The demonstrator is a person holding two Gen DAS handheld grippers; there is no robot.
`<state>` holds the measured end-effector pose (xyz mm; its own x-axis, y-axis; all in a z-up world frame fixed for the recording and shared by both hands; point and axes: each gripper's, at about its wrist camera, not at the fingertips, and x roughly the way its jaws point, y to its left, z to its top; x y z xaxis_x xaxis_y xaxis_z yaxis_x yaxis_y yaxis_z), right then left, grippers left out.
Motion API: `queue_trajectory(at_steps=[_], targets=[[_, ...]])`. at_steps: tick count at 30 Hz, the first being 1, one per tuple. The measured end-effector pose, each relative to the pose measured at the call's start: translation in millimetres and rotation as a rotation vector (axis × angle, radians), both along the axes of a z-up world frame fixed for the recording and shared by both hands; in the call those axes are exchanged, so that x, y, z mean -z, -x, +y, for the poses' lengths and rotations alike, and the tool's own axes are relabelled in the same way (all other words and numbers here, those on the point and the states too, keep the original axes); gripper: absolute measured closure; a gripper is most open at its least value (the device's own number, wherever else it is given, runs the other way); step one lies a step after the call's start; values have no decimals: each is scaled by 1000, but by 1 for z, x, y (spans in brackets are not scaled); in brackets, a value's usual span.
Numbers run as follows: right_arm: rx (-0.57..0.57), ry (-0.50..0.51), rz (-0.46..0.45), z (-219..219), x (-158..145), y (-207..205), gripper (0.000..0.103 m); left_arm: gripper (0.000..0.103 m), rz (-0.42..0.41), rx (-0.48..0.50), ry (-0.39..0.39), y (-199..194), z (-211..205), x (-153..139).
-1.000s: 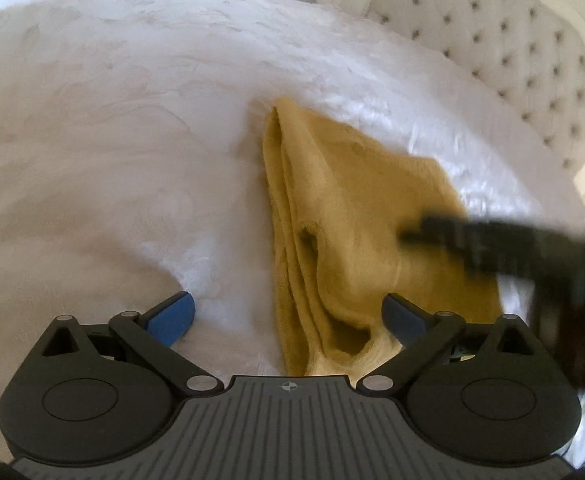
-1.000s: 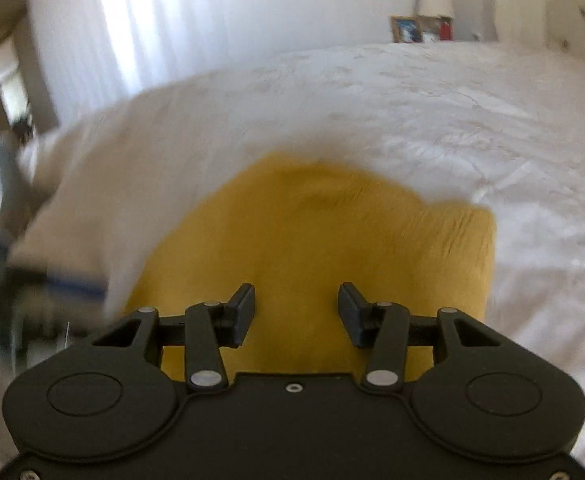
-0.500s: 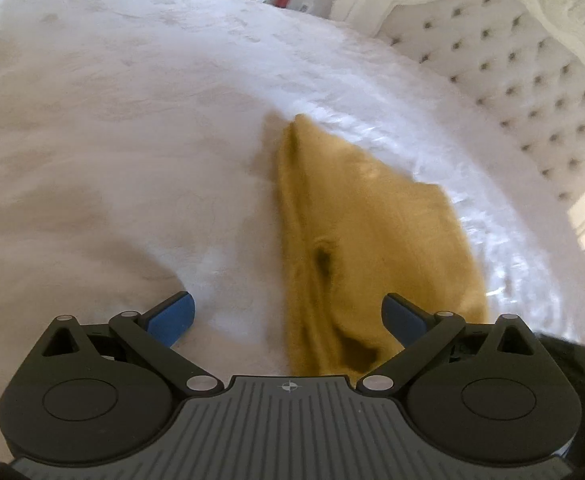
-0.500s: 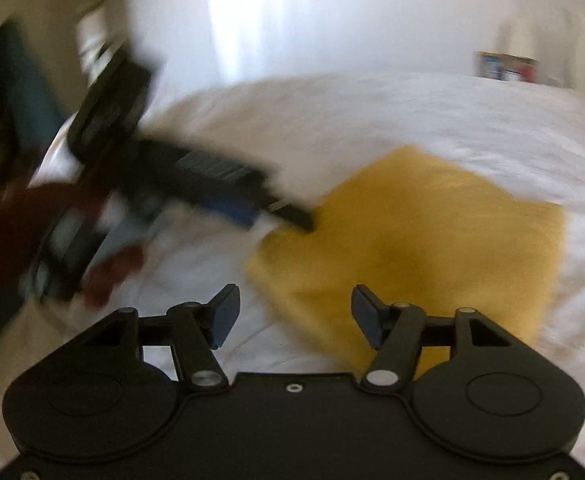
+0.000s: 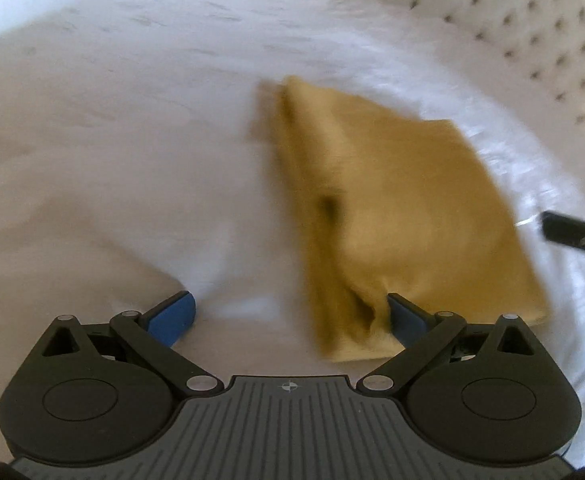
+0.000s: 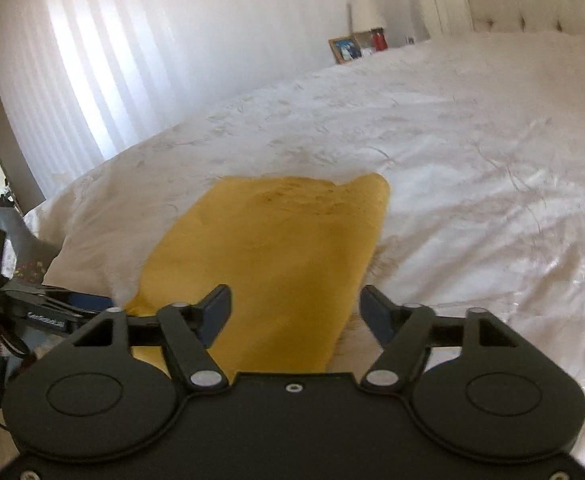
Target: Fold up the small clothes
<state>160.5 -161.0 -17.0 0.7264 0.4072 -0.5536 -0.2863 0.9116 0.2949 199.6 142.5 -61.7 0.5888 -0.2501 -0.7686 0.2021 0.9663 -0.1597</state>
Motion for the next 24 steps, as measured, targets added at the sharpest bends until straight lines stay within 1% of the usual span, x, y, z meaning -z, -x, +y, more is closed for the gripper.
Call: queue_trajectory(at_steps=[1, 4, 6, 8, 9, 11, 12, 13, 14, 16, 19, 21, 24], targets=[[4, -14, 14, -1, 2, -3, 21, 1, 1, -18, -1, -1, 6, -1], [24, -74, 62, -12, 15, -14, 20, 2, -12, -86, 74, -5, 23, -4], [42, -121, 83, -20, 23, -27, 16, 2, -59, -80, 128, -4, 23, -10], [51, -182, 111, -26, 29, -42, 10, 2, -89, -53, 204, -1, 21, -12], [53, -207, 124, -27, 32, -47, 9, 2, -88, -33, 251, 0, 19, -10], [44, -257, 159, -29, 39, -61, 6, 2, -43, 13, 337, -3, 11, -2], [36, -276, 176, -29, 42, -68, 2, 2, -13, 24, 366, -4, 7, 4], [26, -294, 191, -28, 46, -74, 1, 2, 9, 30, 386, -4, 4, 10], [16, -312, 204, -26, 50, -80, 1, 2, 19, 32, 396, -5, 0, 15], [-2, -349, 223, -24, 57, -89, 0, 2, 5, 36, 380, -7, -8, 18], [-21, -400, 217, -21, 63, -102, 0, 1, 2, 59, 379, -14, -15, 19], [-39, -440, 218, -20, 66, -109, 0, 1, 4, 51, 397, -18, -10, 21], [-54, -497, 216, -18, 70, -121, 0, 1, 15, 48, 450, -27, -12, 23]])
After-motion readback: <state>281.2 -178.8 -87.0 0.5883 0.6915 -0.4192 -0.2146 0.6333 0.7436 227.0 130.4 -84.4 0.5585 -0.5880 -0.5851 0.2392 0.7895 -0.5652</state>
